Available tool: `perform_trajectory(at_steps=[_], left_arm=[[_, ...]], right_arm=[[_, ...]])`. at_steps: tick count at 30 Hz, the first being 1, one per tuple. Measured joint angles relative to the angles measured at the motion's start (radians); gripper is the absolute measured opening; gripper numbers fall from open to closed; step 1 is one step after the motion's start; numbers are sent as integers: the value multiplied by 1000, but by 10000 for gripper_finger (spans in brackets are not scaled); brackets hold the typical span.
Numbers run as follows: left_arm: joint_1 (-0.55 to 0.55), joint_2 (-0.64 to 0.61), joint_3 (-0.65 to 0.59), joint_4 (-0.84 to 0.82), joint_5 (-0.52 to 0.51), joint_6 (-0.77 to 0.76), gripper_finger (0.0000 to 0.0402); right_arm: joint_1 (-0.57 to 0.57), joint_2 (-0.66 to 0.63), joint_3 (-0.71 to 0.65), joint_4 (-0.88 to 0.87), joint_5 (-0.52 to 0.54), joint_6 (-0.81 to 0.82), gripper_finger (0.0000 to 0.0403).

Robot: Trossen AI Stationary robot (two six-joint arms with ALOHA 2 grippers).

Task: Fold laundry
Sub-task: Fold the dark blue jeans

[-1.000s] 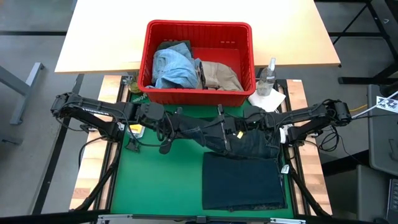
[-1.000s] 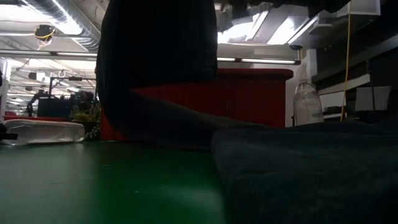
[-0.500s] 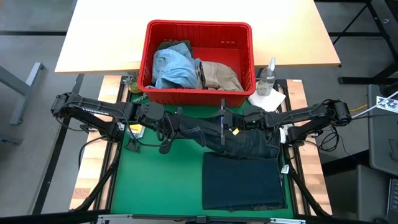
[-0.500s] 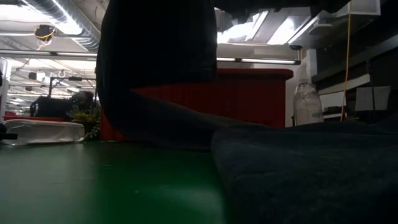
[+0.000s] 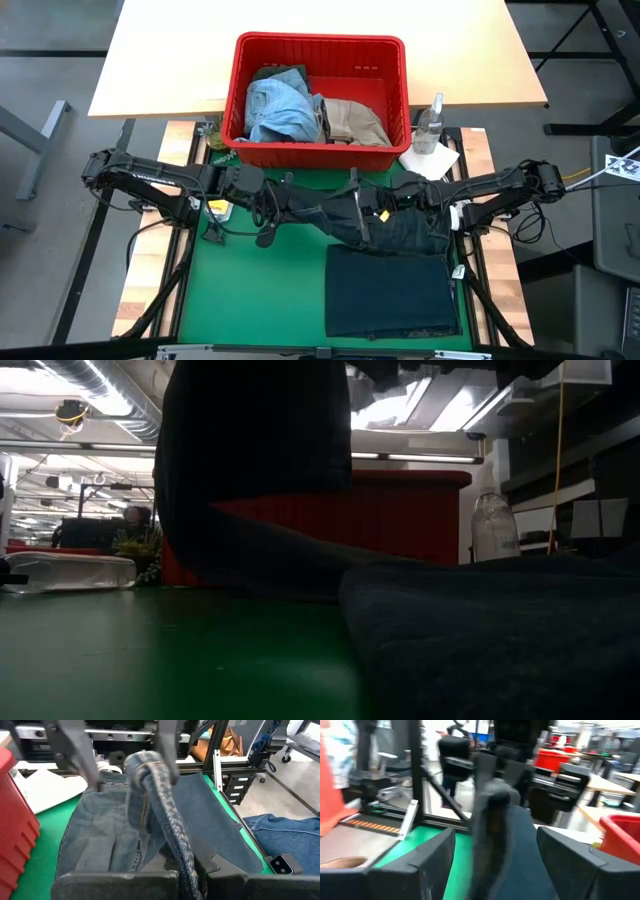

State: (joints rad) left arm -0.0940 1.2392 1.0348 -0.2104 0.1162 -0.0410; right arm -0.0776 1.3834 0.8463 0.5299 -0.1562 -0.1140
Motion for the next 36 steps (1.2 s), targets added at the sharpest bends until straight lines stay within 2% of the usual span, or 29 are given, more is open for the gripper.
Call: perform_trajectory(at_steps=[5, 12, 19, 26, 28, 31, 36], left_arm=[[0, 0, 0, 0, 0, 0, 0], [0, 0, 0, 0, 0, 0, 0], [0, 0, 0, 0, 0, 0, 0], [0, 0, 0, 0, 0, 0, 0], [0, 0, 0, 0, 0, 0, 0], [0, 0, 0, 0, 0, 0, 0], [-1, 0, 0, 0, -35, 0, 12]], right_arm=[[-2, 0, 0, 0, 24, -24, 284], [0, 2, 0, -2, -21, 6, 285], [-1, 56, 0, 14, -21, 89, 285], [-1, 107, 0, 99, -21, 75, 277], [-1, 116, 0, 99, -21, 36, 257], [-1, 121, 0, 94, -21, -34, 199], [-2, 121, 0, 111, -12, -134, 51]])
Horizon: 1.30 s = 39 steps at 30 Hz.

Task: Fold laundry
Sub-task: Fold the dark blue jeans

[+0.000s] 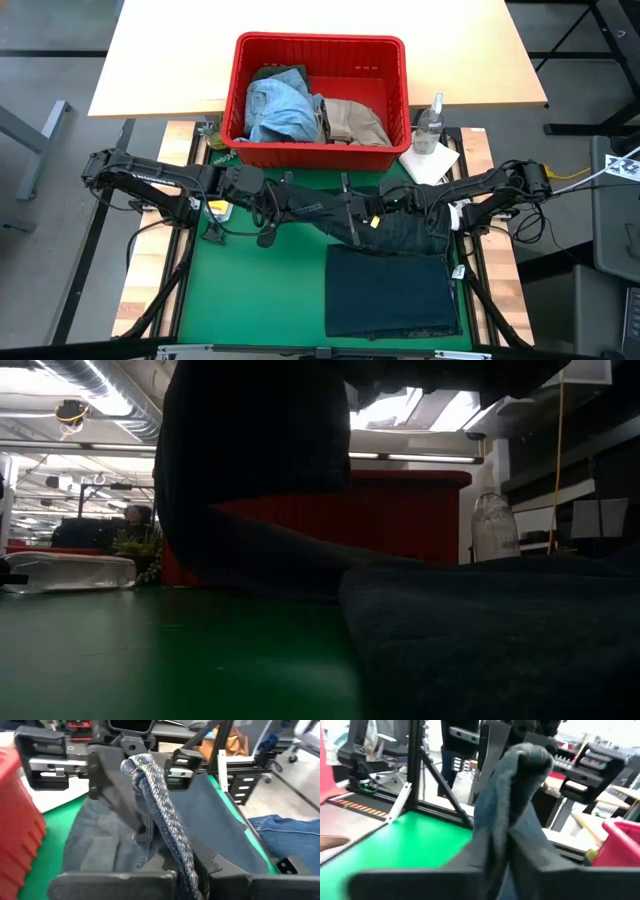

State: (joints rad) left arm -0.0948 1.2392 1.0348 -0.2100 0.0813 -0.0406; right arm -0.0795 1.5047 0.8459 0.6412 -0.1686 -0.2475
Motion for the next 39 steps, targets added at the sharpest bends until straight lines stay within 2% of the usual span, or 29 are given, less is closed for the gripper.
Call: perform_trajectory(at_steps=[2, 6, 9, 13, 19, 24, 26, 29, 39], left_arm=[[0, 0, 0, 1, -23, 1, 22], [0, -1, 0, 1, -57, 21, 45], [0, -9, 0, 2, -90, 31, 66], [-2, -48, 8, -11, -144, 113, 90], [-5, -146, 12, -56, -197, 151, 108], [-13, -226, 12, -177, -319, 149, 118], [-18, -253, 12, -223, -358, 121, 121], [-26, -281, 12, -309, -364, 34, 122], [-83, -290, 12, -713, -230, -374, 120]], right_arm=[[0, 0, 0, 29, 13, -37, 15], [0, 0, 37, -1, 20, -83, 24], [0, 0, 88, -50, 23, -149, 10], [0, 0, 186, -201, 41, -258, 12], [1, 0, 331, -486, 142, -419, 5], [1, -1, 410, -565, 244, -528, 5], [0, -1, 425, -575, 264, -563, 4], [0, -1, 437, -568, 307, -614, 6], [-63, -1, 438, -579, 333, -650, 4]])
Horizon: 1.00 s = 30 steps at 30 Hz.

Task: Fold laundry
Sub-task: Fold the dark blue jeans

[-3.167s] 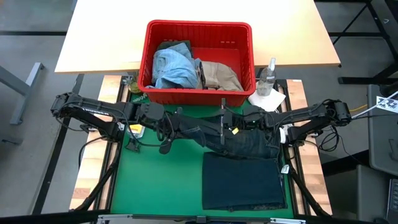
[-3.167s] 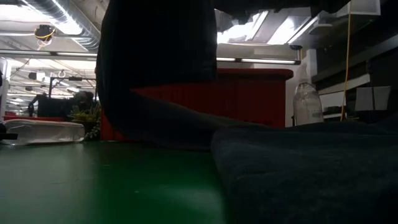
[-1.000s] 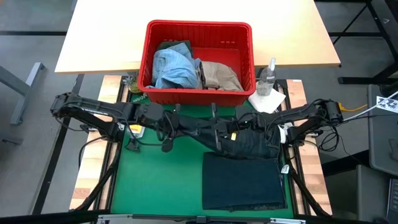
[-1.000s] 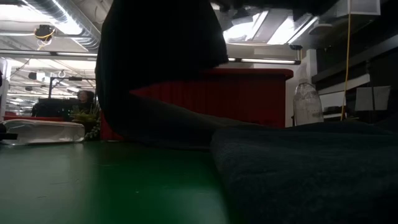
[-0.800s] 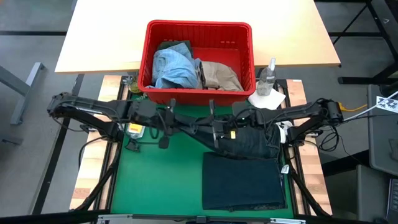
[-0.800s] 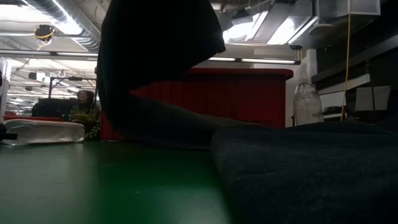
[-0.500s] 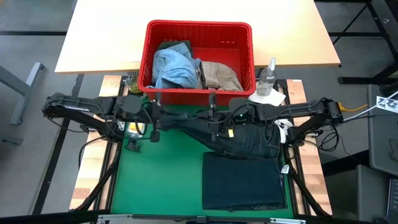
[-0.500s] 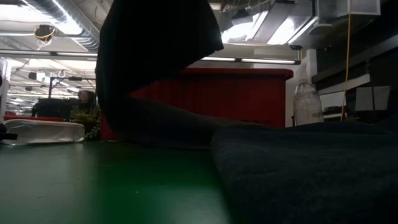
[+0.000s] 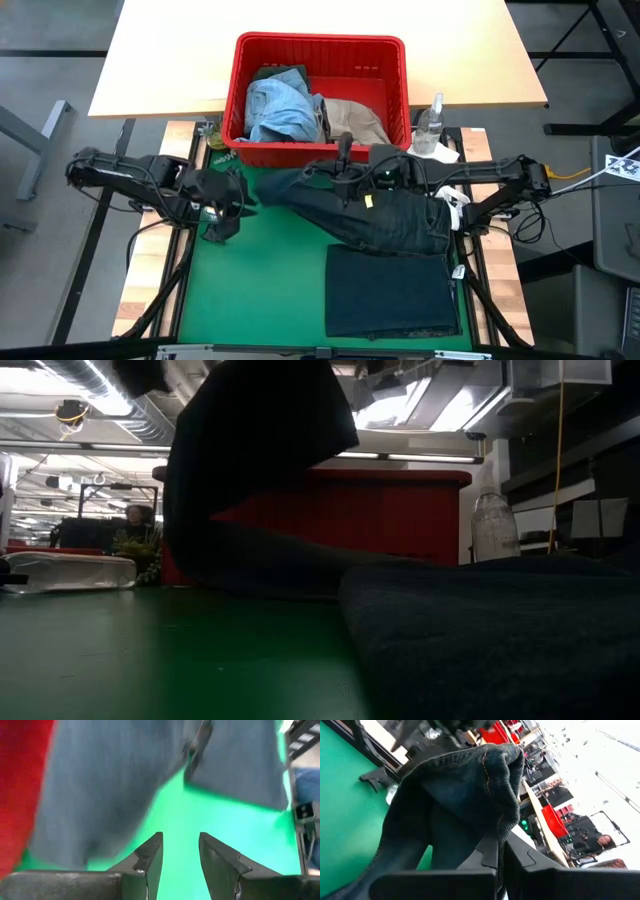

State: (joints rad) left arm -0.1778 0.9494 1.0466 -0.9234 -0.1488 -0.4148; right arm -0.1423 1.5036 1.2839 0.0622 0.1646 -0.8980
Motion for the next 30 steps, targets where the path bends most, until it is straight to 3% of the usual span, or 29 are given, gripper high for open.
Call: perform_trajectory(at_steps=[7, 17, 24, 30], left_arm=[[-54, 0, -65, -67, -87, -266, 120], [-88, 1, -314, 19, -157, -622, 120], [-88, 1, -472, 293, -208, -640, 120], [-87, 1, -548, 429, -251, -626, 120]], right_arm=[[-9, 0, 0, 0, -9, 0, 5], [-9, 0, 0, 0, -26, 1, 6], [-9, 0, 0, 0, -26, 2, 4], [-9, 0, 0, 0, -26, 2, 6]])
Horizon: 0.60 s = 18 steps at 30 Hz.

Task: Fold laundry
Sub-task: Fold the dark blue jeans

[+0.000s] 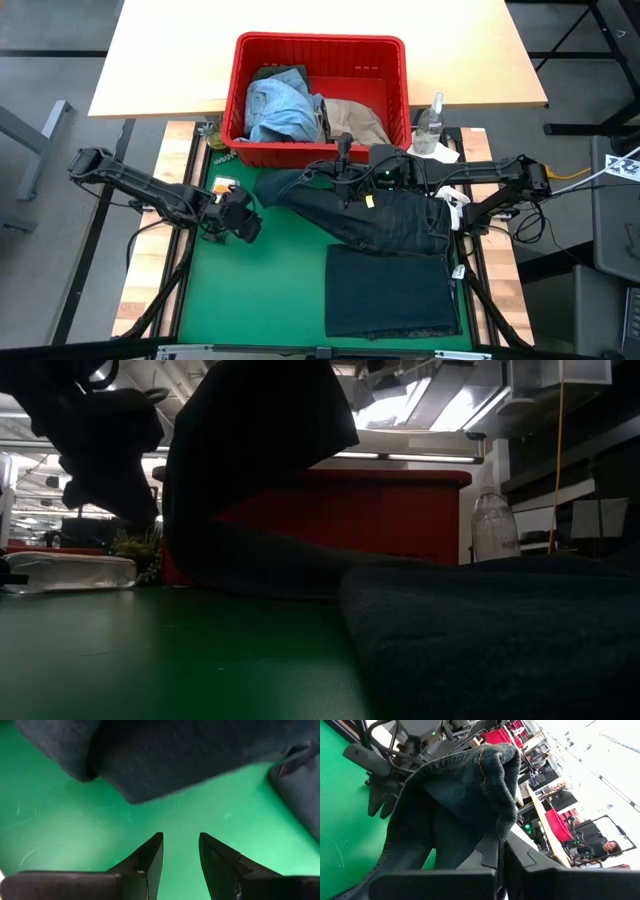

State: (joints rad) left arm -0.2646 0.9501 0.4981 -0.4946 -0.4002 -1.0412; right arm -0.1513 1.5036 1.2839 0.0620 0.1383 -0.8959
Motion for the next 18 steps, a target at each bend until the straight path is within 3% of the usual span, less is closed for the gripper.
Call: perform_trajectory(at_steps=[9, 18], left_arm=[[0, 0, -32, 65, -165, 1, 120], [0, 12, -32, 130, -186, 3, 120]], right_arm=[[0, 0, 0, -1, 0, 0, 5], [0, 0, 0, -1, 0, 0, 6]])
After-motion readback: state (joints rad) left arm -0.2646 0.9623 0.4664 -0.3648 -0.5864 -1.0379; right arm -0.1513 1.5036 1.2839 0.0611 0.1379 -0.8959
